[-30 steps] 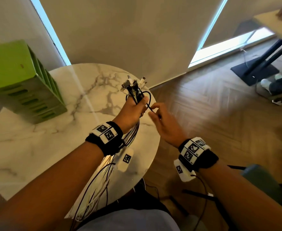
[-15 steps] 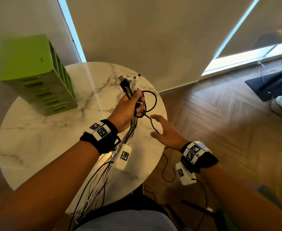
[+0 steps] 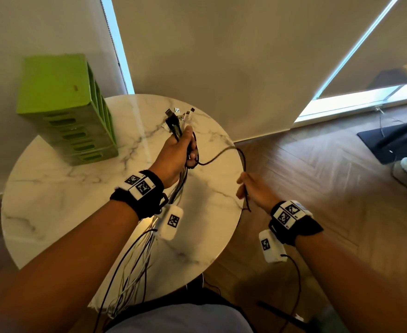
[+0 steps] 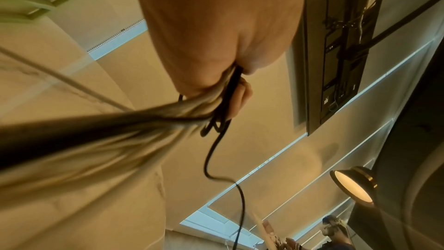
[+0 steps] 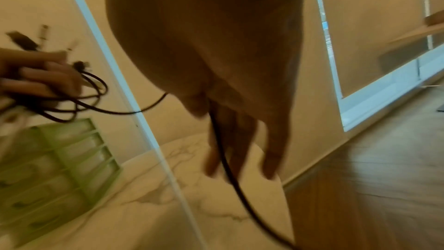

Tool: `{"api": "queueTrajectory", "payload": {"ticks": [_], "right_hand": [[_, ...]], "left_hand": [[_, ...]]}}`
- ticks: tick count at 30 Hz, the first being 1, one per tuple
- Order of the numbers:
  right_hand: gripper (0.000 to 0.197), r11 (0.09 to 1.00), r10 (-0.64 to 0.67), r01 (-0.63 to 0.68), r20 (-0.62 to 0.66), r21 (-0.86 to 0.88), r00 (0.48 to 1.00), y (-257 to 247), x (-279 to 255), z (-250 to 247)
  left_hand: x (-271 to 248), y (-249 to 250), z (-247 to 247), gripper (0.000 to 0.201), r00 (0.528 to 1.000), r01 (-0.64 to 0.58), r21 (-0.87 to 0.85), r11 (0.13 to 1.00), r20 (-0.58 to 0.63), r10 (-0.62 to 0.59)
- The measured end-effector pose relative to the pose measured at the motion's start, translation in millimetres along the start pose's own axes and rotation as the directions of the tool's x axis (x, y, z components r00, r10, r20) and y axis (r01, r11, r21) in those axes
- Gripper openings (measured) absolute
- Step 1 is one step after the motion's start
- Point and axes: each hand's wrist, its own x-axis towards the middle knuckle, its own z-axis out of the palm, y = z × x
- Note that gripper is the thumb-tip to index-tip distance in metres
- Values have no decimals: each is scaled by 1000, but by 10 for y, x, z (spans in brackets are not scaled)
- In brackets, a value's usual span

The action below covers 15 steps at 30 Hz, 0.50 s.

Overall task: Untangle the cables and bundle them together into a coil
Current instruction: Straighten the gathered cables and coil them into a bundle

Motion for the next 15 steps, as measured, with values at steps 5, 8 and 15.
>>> {"api": "queueTrajectory", "payload": {"ticks": [5,8,15], "right_hand": [[67,965,103,-97,13,-243,995,96,48,131],[75,929,-296,306,80,-209,952,-381,-123,291],[25,901,-432,432,7,-45,902,-814,-267,395]], "left_hand": [[-64,20,-47,36,998,10,-61,998,61,-6],[-98,-18,-29,34,997,11,-45,999,79,-8],[-159,-25,-105,37,996,-84,172,981,-12,87]]}}
